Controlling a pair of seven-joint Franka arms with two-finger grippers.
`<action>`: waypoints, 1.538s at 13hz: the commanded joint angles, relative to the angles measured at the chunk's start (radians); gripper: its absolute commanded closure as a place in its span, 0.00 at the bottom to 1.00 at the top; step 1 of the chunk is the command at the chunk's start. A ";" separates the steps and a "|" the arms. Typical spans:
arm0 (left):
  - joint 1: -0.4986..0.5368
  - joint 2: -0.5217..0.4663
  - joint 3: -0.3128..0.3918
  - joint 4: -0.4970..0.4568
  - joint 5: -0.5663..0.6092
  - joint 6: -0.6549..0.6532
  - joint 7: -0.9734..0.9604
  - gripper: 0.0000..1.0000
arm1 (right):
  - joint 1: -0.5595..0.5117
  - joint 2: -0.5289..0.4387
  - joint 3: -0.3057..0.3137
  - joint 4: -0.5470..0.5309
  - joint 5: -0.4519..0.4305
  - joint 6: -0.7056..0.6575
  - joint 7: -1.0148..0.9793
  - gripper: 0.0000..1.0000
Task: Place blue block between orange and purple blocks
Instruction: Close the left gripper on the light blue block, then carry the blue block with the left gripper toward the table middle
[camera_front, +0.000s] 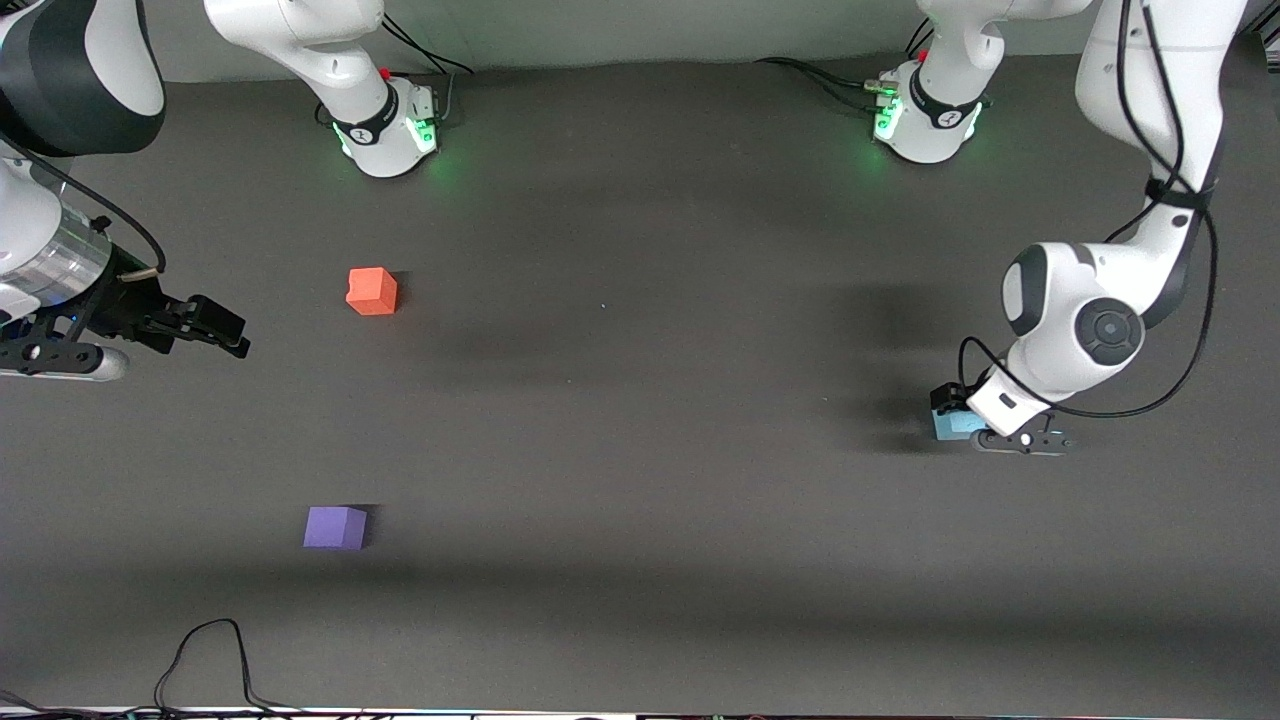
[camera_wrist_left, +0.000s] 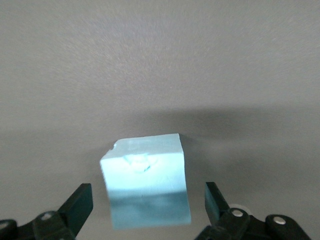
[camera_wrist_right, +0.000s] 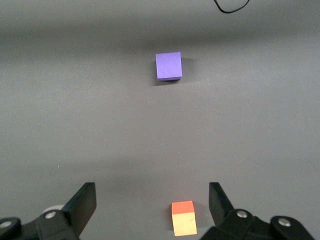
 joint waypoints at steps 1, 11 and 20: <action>-0.007 0.021 0.000 0.008 -0.005 0.011 -0.007 0.00 | 0.007 -0.021 -0.013 -0.024 0.023 0.014 -0.024 0.00; -0.004 -0.052 -0.002 0.065 -0.006 -0.137 -0.037 0.69 | 0.007 -0.018 -0.013 -0.024 0.023 0.014 -0.024 0.00; -0.382 -0.026 -0.017 0.552 -0.032 -0.587 -0.630 0.69 | 0.007 -0.013 -0.011 -0.024 0.023 0.014 -0.024 0.00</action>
